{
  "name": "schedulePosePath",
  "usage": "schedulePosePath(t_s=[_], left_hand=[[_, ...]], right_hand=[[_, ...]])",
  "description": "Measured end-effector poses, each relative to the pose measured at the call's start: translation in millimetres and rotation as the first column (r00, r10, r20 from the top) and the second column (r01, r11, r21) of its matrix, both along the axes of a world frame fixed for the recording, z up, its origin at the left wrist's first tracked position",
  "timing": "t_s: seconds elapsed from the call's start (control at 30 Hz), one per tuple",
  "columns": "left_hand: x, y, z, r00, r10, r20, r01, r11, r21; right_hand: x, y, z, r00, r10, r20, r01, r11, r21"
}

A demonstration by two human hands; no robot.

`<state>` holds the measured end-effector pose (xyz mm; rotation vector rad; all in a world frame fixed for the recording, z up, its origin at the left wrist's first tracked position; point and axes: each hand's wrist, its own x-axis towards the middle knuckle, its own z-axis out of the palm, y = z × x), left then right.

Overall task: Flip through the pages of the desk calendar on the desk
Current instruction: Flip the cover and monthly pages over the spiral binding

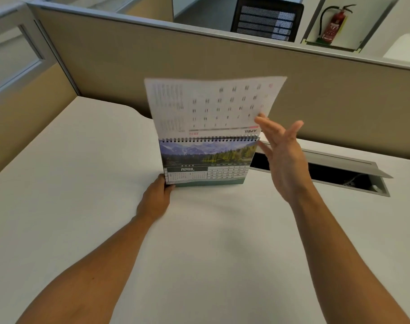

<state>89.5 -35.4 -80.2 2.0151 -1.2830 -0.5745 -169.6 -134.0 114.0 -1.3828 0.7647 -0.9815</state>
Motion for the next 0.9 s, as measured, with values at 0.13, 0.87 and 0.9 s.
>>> schedulePosePath(t_s=[0.13, 0.87, 0.9], left_hand=[[-2, -4, 1, 1.000, 0.026, -0.010, -0.026, 1.000, 0.005], [0, -5, -5, 1.000, 0.023, 0.012, -0.022, 1.000, -0.013], [0, -5, -5, 1.000, 0.023, 0.011, -0.023, 1.000, -0.014]], right_hand=[[9, -11, -6, 0.928, -0.004, -0.373, -0.048, 0.990, -0.130], [12, 14, -94, 0.892, -0.296, -0.342, 0.372, 0.911, 0.180], [13, 14, -95, 0.885, -0.301, -0.356, 0.377, 0.911, 0.166]])
